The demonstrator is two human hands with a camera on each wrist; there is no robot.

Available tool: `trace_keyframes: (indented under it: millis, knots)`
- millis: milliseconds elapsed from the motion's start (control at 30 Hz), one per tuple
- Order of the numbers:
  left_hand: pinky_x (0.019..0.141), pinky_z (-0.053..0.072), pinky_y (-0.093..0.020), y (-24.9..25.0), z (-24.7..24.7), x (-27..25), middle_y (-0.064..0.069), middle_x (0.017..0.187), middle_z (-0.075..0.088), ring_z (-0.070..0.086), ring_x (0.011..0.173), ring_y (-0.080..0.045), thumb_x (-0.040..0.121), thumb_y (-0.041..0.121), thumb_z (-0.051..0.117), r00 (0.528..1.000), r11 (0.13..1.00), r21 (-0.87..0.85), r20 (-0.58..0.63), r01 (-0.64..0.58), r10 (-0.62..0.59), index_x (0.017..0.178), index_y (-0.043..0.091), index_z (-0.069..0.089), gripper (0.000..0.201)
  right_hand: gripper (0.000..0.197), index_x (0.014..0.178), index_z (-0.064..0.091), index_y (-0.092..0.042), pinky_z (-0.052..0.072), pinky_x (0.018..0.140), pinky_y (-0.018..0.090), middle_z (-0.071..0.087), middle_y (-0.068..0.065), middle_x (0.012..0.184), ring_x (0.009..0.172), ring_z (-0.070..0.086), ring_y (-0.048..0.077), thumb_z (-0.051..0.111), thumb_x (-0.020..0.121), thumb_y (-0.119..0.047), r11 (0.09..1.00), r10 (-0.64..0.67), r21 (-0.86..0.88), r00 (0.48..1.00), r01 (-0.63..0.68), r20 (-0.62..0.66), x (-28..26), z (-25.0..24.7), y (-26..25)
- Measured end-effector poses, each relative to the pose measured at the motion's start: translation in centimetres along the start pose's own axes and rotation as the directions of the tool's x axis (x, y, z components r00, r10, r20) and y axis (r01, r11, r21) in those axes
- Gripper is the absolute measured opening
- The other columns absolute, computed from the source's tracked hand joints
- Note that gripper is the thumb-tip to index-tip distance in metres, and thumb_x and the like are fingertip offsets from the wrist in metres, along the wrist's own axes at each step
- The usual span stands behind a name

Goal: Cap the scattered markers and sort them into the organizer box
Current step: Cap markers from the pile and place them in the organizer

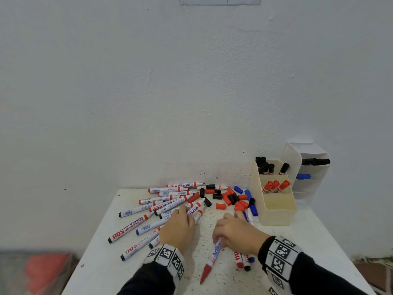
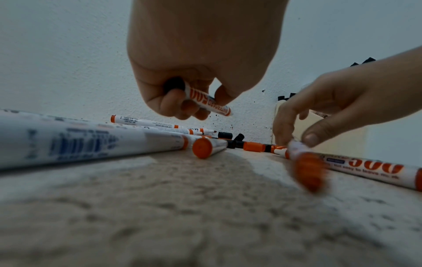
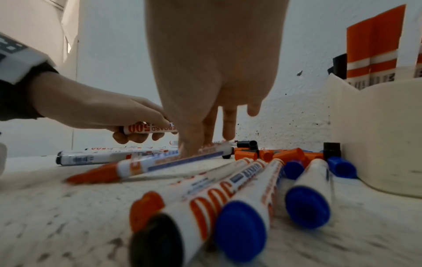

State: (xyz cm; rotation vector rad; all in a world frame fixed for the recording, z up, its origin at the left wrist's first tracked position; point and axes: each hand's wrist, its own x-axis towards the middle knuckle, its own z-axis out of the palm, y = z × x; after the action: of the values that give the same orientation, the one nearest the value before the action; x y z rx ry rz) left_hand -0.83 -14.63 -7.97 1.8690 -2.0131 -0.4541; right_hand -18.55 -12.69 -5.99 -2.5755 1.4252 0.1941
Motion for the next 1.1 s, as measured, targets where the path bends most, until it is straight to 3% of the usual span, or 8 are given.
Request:
trace_keyframes:
  millis: [100,267,400,567,767,900,1000,1100]
  knots:
    - [0.068,0.041,-0.022,0.0,-0.2,-0.1,0.002,0.119,0.054,0.053,0.089,-0.008,0.1,0.033,0.026,1.0,1.0,-0.009,-0.001,-0.005,0.005,0.128,0.019,0.04,0.034,0.025,0.118,0.056,-0.027,0.021,0.102,0.039,0.052,-0.006,0.124,0.118,0.037,0.017,0.049,0.094,-0.027,0.992,0.113,-0.034,0.982,-0.12,-0.148,0.8,0.0,0.4]
    - [0.069,0.043,-0.021,0.2,0.0,-0.1,0.002,0.118,0.053,0.055,0.091,-0.008,0.1,0.033,0.027,1.0,1.0,0.002,0.009,-0.017,0.017,0.127,0.019,0.041,0.034,0.027,0.12,0.055,-0.027,0.031,0.103,0.036,0.051,-0.003,0.126,0.117,0.041,0.018,0.047,0.095,-0.021,0.949,0.312,0.025,0.931,-0.313,-0.191,1.9,0.0,1.7]
    - [0.069,0.046,-0.022,0.3,0.2,0.0,0.002,0.116,0.054,0.057,0.092,-0.01,0.1,0.033,0.027,1.0,1.0,0.007,0.007,-0.009,0.009,0.127,0.019,0.041,0.033,0.037,0.133,0.044,-0.027,0.029,0.104,0.037,0.042,-0.001,0.137,0.124,0.034,0.021,0.041,0.096,-0.028,0.939,0.343,0.057,0.923,-0.339,-0.175,2.9,0.0,2.0]
    - [0.068,0.047,-0.025,0.1,0.3,0.0,0.003,0.112,0.055,0.057,0.089,-0.011,0.099,0.033,0.027,1.0,1.0,-0.006,-0.021,0.0,0.0,0.124,0.02,0.043,0.032,0.046,0.144,0.02,-0.04,0.011,0.111,0.051,0.009,-0.006,0.157,0.139,0.013,0.029,0.028,0.099,-0.039,0.955,0.297,0.01,0.955,-0.296,-0.024,4.5,-0.1,1.4]
    - [0.067,0.044,-0.022,0.3,0.3,0.1,0.003,0.114,0.055,0.057,0.091,-0.011,0.099,0.033,0.027,0.999,1.0,0.003,-0.033,-0.003,0.003,0.123,0.02,0.043,0.032,0.045,0.143,0.023,-0.038,0.004,0.111,0.056,0.015,-0.004,0.156,0.14,0.013,0.033,0.023,0.099,-0.041,0.949,0.316,-0.029,0.945,-0.314,0.08,5.9,-0.1,1.5]
    - [0.065,0.04,-0.021,0.3,0.3,0.1,0.003,0.114,0.055,0.057,0.092,-0.011,0.1,0.033,0.027,0.999,1.0,0.001,-0.042,-0.004,0.004,0.123,0.02,0.044,0.032,0.041,0.137,0.037,-0.035,0.012,0.108,0.051,0.035,-0.007,0.146,0.132,0.027,0.025,0.032,0.096,-0.038,0.943,0.33,0.06,0.942,-0.326,-0.067,5.9,0.1,1.7]
    - [0.066,0.042,-0.022,0.3,0.2,0.0,0.003,0.114,0.055,0.057,0.093,-0.011,0.1,0.034,0.026,0.999,1.0,0.0,-0.047,-0.001,0.0,0.123,0.02,0.044,0.032,0.025,0.114,0.052,-0.03,0.026,0.103,0.041,0.053,-0.007,0.122,0.115,0.043,0.016,0.042,0.093,-0.037,0.925,0.371,0.198,0.888,-0.325,-0.273,5.8,-0.3,1.7]
    - [0.068,0.044,-0.023,0.2,0.2,0.1,0.003,0.116,0.055,0.057,0.094,-0.011,0.1,0.035,0.026,0.999,1.0,-0.005,-0.05,0.003,-0.004,0.124,0.019,0.044,0.034,0.007,0.092,0.046,-0.023,0.044,0.084,0.028,0.053,-0.005,0.097,0.088,0.052,0.012,0.05,0.091,-0.029,0.908,0.384,0.323,0.843,-0.269,-0.376,5.4,-0.8,1.6]
